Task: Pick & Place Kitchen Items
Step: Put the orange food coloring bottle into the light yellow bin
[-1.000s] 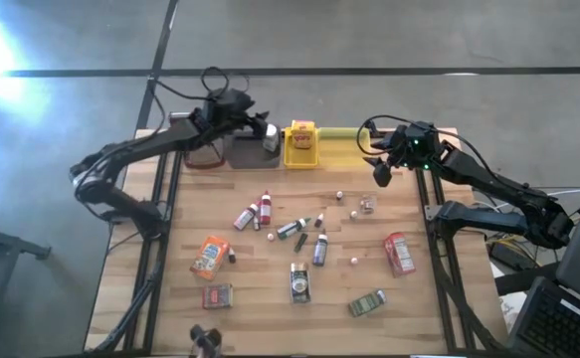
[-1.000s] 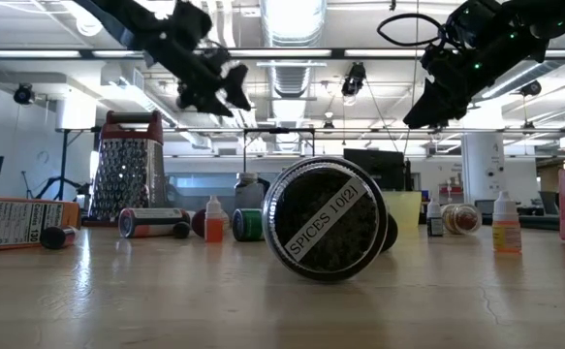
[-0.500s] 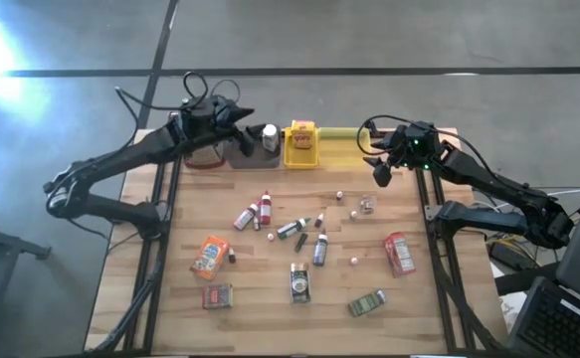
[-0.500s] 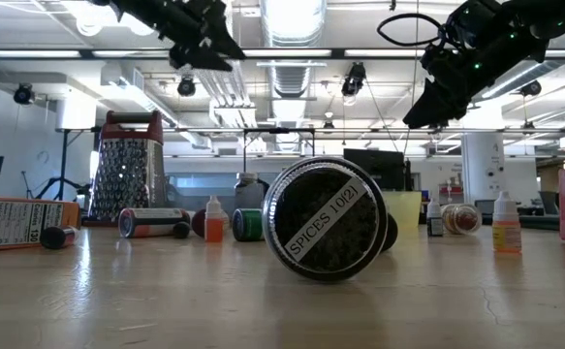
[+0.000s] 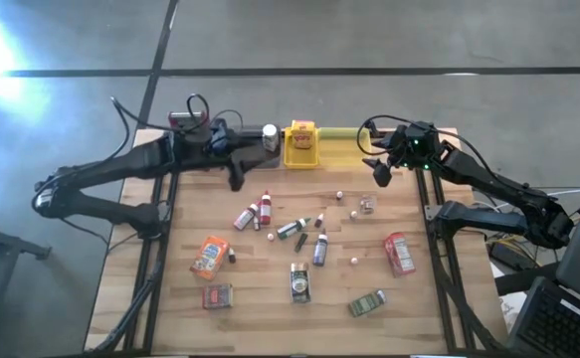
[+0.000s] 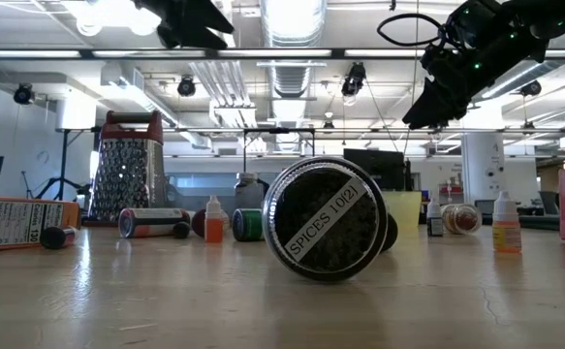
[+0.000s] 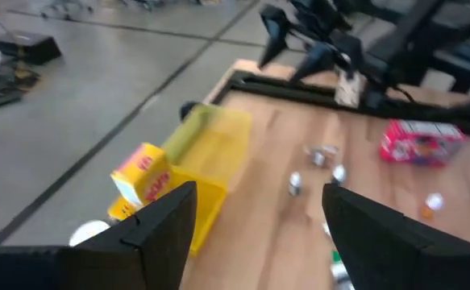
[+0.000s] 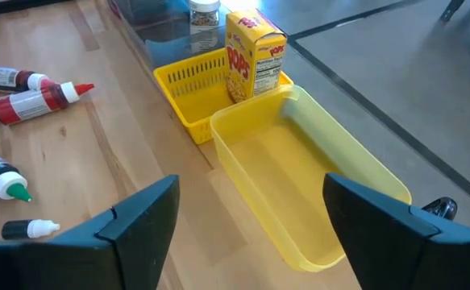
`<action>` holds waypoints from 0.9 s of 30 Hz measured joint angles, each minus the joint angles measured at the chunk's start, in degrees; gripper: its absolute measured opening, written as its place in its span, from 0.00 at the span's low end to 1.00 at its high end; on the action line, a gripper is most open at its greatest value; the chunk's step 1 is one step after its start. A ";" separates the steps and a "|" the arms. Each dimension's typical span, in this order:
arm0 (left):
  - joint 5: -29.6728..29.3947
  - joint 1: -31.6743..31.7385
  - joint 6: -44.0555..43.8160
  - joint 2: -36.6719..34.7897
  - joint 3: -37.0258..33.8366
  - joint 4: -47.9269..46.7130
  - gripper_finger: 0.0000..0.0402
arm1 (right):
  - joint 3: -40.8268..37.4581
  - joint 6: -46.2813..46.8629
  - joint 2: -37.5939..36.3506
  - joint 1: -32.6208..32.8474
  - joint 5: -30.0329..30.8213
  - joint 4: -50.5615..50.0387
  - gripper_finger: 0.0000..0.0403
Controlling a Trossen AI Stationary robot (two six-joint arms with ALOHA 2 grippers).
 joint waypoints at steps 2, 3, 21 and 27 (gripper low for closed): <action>0.00 -1.13 -0.85 -0.30 0.00 -1.57 0.67 | 0.00 -0.02 0.00 0.00 -0.01 0.02 0.77; 0.01 -1.64 -1.09 -0.42 0.00 -2.49 0.66 | 0.00 0.00 -0.02 0.00 -0.01 0.00 0.78; -0.04 -12.77 -9.71 -0.74 -5.80 -5.00 0.56 | 0.00 0.15 0.00 0.00 -0.04 0.04 0.89; -0.04 -16.41 -11.54 -0.71 -9.67 -2.97 0.56 | 0.00 0.16 0.00 0.00 -0.04 0.04 0.85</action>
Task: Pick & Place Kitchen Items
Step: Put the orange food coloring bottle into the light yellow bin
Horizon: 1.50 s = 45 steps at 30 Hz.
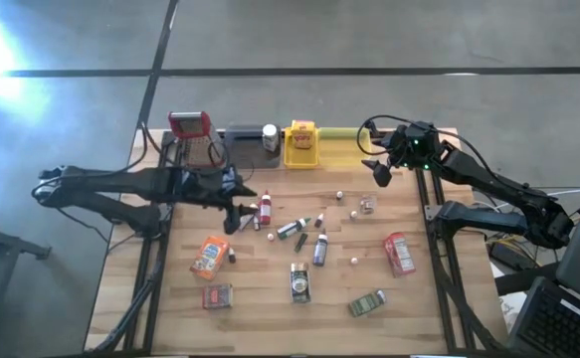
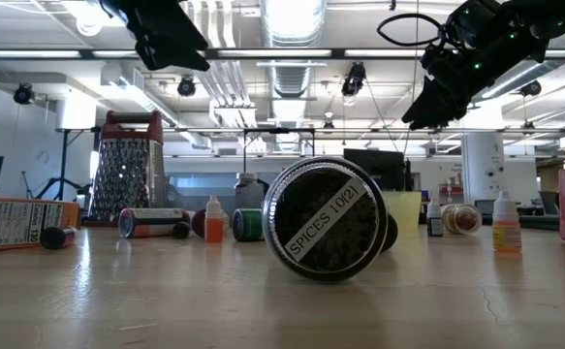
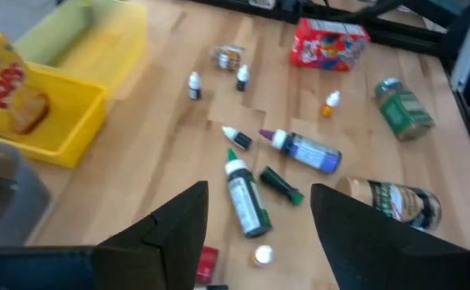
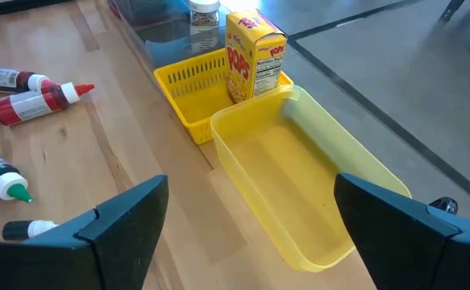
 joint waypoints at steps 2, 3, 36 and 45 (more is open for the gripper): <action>0.00 -1.12 0.26 0.01 -1.01 1.16 0.56 | 0.00 -0.19 0.00 0.00 0.00 0.00 0.84; 0.02 -1.60 0.72 0.01 -1.60 1.69 0.56 | 0.00 -0.21 0.00 0.00 0.00 0.00 0.83; 3.65 -7.77 -0.08 12.92 -19.29 22.41 0.55 | 0.00 0.01 -0.01 0.00 0.00 0.08 0.64; -4.88 -12.11 -6.10 19.63 -19.91 26.29 0.55 | 0.00 1.14 0.00 0.01 0.00 1.15 0.71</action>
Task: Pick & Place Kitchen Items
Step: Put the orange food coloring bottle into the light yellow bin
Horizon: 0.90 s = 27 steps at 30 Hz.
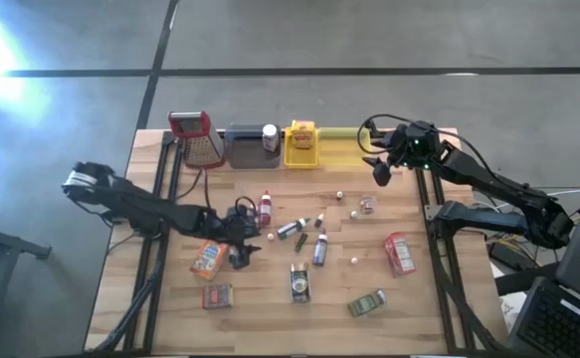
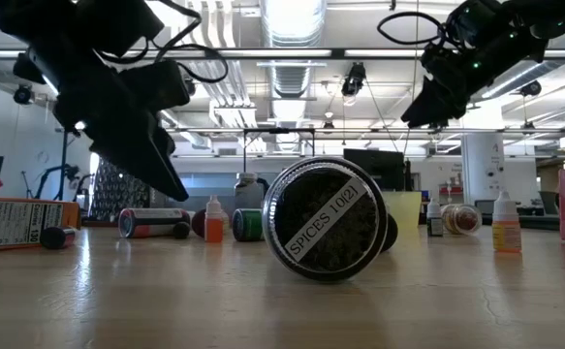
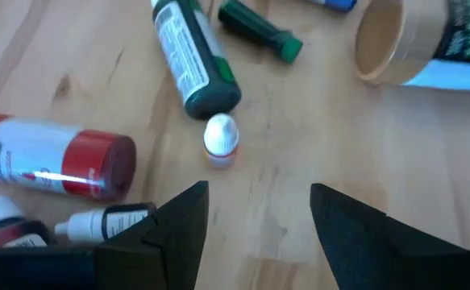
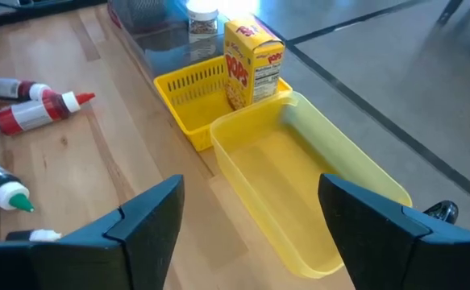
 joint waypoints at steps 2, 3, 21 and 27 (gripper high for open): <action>-1.99 -1.03 -1.27 1.54 -0.02 1.19 0.55 | 0.00 0.22 -0.01 0.01 0.00 0.26 0.72; -3.12 -1.44 -2.10 2.36 -0.02 1.36 0.55 | 0.00 0.22 -0.01 0.01 0.00 0.31 0.72; -13.76 -3.89 -9.31 17.15 -0.04 18.51 0.55 | 0.00 0.26 -0.02 0.00 0.02 1.44 0.63; -17.78 -3.93 -9.38 19.26 0.02 21.23 0.55 | 0.00 0.22 0.00 0.01 0.00 1.49 0.59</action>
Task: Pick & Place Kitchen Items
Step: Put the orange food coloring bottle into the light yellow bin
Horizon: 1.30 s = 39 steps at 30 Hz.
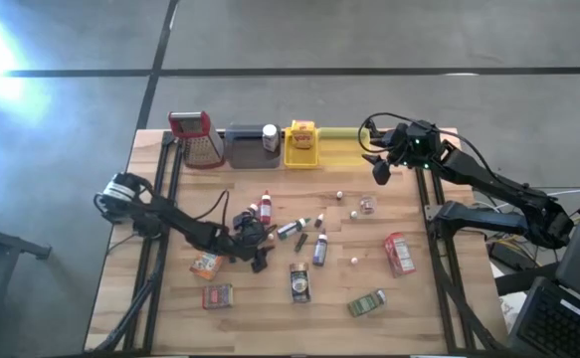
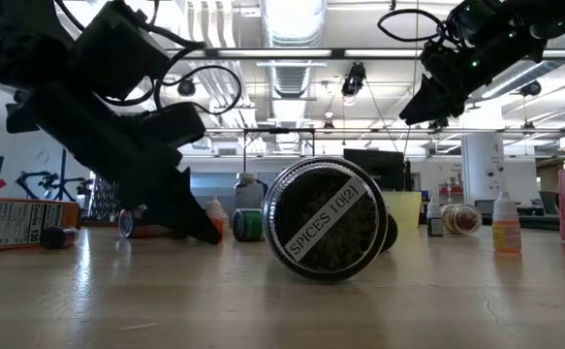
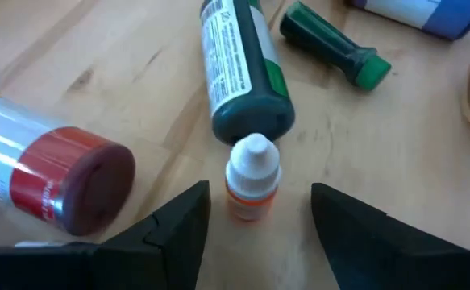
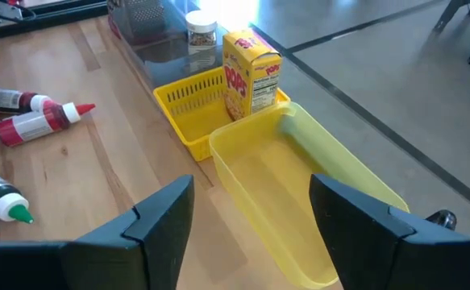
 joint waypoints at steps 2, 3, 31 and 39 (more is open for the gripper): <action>-0.87 0.00 -0.01 0.44 0.06 0.33 0.55 | 0.00 -0.01 0.00 -0.01 0.00 0.00 0.58; -1.31 0.00 -0.01 0.49 0.07 0.31 0.55 | 0.00 -0.02 0.00 -0.02 0.00 -0.02 0.58; -1.88 0.04 2.03 0.46 -0.10 -0.36 0.28 | 0.00 -0.02 0.00 -0.02 0.00 -0.07 0.64; -0.96 0.11 2.48 0.41 -0.13 -0.36 0.25 | 0.00 -0.02 0.00 -0.02 0.00 -0.07 0.57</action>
